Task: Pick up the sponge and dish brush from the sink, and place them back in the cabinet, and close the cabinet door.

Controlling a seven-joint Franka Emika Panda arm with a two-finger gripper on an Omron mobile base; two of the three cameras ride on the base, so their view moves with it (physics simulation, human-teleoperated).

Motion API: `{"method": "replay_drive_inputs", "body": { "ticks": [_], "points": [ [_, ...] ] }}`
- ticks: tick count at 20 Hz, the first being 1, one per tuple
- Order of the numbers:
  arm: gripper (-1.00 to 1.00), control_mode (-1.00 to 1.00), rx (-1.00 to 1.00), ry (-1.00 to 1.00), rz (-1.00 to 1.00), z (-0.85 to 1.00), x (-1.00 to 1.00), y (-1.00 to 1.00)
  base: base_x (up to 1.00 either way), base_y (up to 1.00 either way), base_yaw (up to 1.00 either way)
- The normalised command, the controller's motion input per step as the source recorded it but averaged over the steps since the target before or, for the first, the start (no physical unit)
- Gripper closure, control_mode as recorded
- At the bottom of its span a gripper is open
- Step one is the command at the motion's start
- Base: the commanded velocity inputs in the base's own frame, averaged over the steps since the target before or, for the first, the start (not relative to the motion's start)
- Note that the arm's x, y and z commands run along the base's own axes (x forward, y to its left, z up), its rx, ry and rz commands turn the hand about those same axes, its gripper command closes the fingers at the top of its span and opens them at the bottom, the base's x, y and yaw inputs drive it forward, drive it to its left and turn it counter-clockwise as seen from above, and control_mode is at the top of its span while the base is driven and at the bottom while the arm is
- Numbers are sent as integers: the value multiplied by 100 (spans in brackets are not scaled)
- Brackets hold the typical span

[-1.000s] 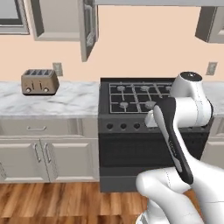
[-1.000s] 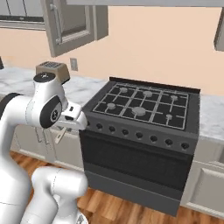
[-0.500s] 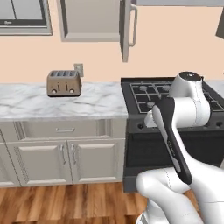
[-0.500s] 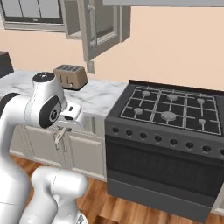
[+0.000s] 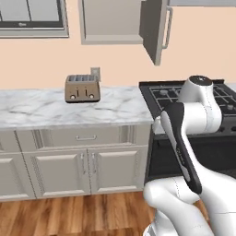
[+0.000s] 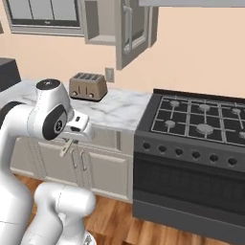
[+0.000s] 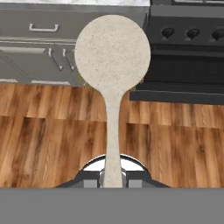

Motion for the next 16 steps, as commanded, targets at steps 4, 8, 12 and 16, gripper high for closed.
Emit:
{"method": "replay_drive_inputs", "body": {
  "ticks": [4,8,12,16],
  "points": [
    [100,100,0,0,0,0,0,0,40,38,-2],
    [100,100,0,0,0,0,0,0,36,33,0],
    [100,100,0,0,0,0,0,0,48,39,0],
    [100,100,0,0,0,0,0,0,49,42,0]
  ]
}}
